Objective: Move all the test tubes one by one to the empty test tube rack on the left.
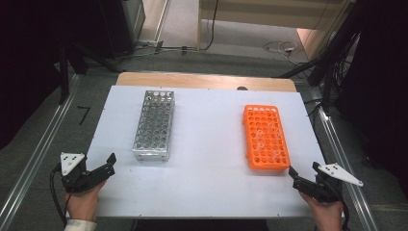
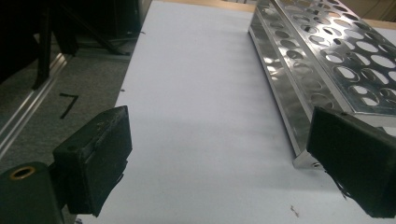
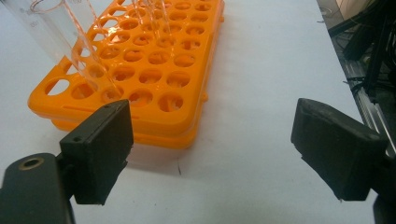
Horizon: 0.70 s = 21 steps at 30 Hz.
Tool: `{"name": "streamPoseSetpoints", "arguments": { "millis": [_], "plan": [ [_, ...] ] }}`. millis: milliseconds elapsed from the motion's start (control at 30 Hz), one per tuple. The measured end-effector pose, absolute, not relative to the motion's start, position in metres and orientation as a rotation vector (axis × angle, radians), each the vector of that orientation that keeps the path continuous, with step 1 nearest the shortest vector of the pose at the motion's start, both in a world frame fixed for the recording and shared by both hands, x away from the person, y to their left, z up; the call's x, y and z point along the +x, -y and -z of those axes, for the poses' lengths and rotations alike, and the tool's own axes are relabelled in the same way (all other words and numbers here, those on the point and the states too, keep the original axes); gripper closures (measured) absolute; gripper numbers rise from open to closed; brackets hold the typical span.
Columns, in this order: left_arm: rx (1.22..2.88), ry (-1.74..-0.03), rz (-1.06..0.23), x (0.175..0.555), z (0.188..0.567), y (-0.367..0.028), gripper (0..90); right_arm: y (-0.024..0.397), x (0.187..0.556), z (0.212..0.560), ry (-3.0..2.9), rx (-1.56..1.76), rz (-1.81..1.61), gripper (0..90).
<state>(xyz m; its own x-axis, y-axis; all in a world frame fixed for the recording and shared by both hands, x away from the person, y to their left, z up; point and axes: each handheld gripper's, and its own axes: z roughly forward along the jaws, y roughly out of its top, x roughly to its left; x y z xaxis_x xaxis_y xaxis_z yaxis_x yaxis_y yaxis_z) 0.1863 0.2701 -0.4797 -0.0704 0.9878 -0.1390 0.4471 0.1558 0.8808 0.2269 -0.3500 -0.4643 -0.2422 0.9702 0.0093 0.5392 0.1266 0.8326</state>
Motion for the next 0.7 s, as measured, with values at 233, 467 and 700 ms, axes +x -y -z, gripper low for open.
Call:
{"name": "streamPoseSetpoints", "arguments": {
  "millis": [233,467,700],
  "plan": [
    [1.407,-1.692,-0.893,0.1868,0.4808,-0.2706,6.6,0.3472,0.2249,0.4639,-1.855,1.445,-0.999,11.6],
    [1.417,-1.678,-0.881,0.1883,0.4808,-0.2683,6.7,0.3439,0.2255,0.4648,-1.867,1.451,-1.006,11.6],
    [1.421,-1.673,-0.879,0.1891,0.4806,-0.2671,6.7,0.3402,0.2279,0.4654,-1.877,1.437,-1.024,12.4]
  ]
}}
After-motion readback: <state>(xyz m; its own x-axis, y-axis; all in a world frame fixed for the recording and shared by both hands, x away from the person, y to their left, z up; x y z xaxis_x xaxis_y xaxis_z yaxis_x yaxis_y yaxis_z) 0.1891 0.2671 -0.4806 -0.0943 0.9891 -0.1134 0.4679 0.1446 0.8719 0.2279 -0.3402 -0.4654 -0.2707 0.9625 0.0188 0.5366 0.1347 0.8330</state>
